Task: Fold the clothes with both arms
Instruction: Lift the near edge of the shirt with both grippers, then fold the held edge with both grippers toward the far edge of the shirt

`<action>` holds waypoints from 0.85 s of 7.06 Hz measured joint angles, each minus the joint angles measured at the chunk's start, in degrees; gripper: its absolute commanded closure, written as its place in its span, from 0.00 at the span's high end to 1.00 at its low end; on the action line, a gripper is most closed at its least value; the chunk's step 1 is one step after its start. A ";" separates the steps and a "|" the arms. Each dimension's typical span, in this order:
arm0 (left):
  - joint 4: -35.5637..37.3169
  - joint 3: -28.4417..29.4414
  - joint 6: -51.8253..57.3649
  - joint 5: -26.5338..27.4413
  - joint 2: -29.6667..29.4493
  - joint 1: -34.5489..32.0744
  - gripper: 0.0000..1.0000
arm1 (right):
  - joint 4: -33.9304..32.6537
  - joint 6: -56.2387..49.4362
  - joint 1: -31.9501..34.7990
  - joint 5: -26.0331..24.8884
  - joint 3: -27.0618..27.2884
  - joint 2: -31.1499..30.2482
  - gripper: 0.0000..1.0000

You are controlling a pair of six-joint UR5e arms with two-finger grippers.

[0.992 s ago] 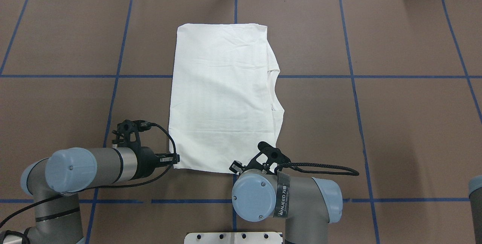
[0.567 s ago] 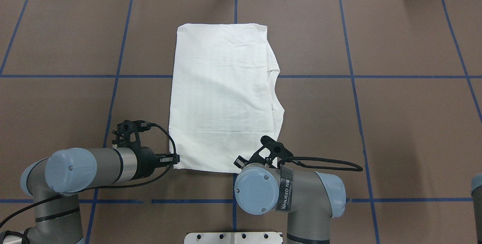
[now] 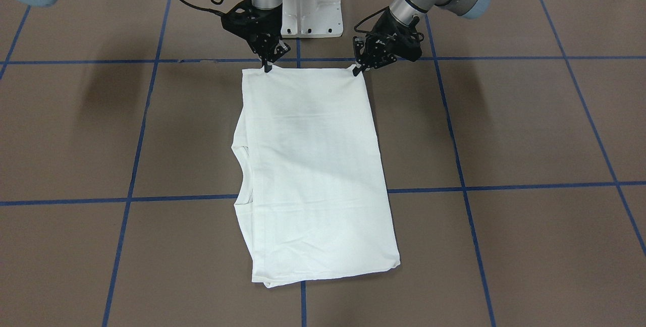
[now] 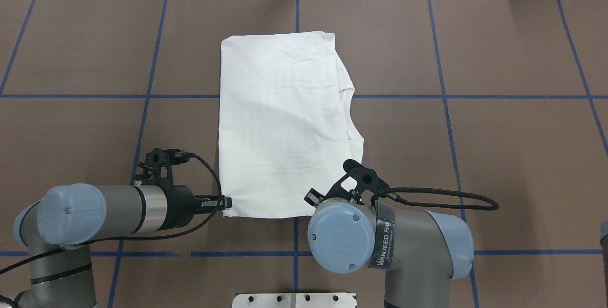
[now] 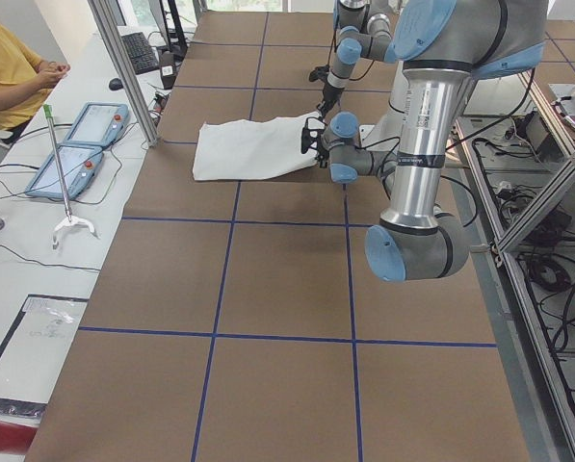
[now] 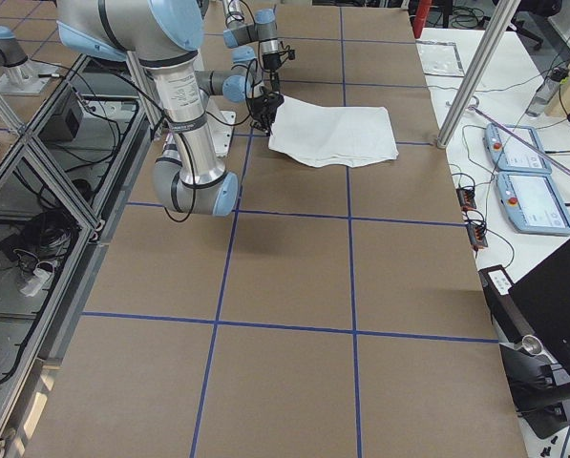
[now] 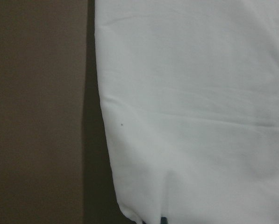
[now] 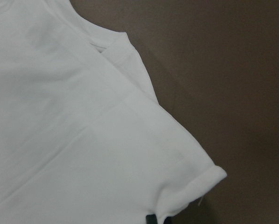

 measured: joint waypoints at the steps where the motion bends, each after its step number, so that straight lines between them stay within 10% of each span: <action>1: 3.72 -5.13 -0.03 -1.12 0.50 -0.13 0.00 | -3.18 0.16 -1.16 -0.08 3.61 0.13 0.00; 4: 19.38 -20.85 -0.55 -3.30 0.33 0.16 0.00 | -14.18 0.47 -4.82 -0.26 15.13 1.29 0.00; 6: 22.21 -19.33 0.28 -4.22 -1.06 -0.10 0.00 | -15.57 -2.15 -4.29 -1.46 14.85 2.10 0.00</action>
